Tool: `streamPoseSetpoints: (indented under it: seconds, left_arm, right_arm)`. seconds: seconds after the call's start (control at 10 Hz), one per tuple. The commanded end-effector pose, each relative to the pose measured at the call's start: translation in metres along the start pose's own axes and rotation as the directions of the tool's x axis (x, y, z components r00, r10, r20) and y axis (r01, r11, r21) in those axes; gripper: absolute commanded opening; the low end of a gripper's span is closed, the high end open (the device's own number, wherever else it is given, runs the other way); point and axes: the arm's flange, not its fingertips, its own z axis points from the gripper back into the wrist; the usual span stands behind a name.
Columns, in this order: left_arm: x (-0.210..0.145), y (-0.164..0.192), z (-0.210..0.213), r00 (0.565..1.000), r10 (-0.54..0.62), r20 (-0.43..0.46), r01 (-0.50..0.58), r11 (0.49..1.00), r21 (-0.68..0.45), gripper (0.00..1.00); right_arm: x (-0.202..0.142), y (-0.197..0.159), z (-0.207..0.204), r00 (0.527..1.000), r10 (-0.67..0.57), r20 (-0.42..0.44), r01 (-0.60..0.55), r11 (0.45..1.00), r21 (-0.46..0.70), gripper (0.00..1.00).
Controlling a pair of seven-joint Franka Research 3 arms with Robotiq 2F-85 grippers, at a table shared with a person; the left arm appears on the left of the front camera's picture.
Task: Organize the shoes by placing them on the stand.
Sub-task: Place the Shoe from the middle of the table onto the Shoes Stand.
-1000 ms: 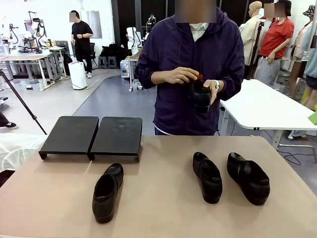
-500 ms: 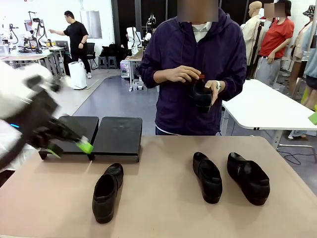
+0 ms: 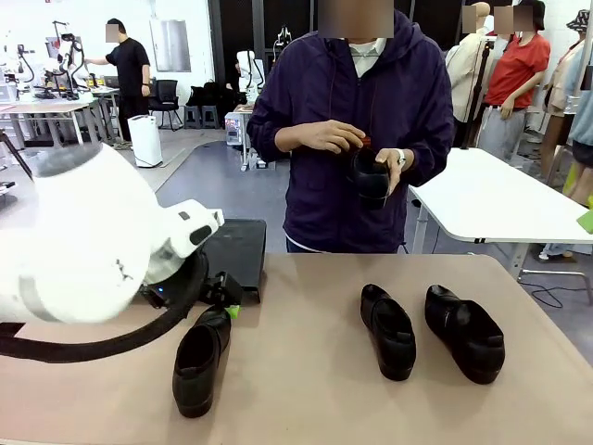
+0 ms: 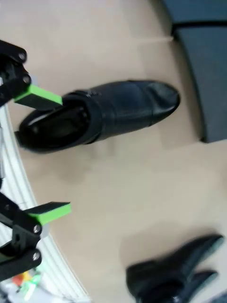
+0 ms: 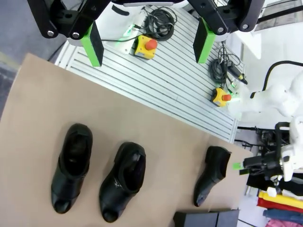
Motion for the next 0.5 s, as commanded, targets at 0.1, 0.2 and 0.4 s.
streamPoseSetpoints:
  seconds: [0.1,0.2,0.4]
  left_arm:
    - [-0.003,-0.002,0.018,1.000,-0.008,-0.028,0.007,1.000,-0.020,1.00]
    - [-0.003,-0.002,0.018,1.000,-0.008,-0.028,0.007,1.000,-0.020,1.00]
    - [-0.003,-0.004,0.004,1.000,-0.009,-0.016,0.009,1.000,-0.005,1.00]
  right_arm:
    - [0.000,-0.001,0.003,1.000,0.007,-0.008,-0.007,1.000,-0.004,1.00]
    - [0.000,-0.001,0.003,1.000,0.007,-0.008,-0.007,1.000,-0.004,1.00]
    - [0.000,-0.001,0.003,1.000,0.007,-0.008,-0.007,1.000,-0.004,1.00]
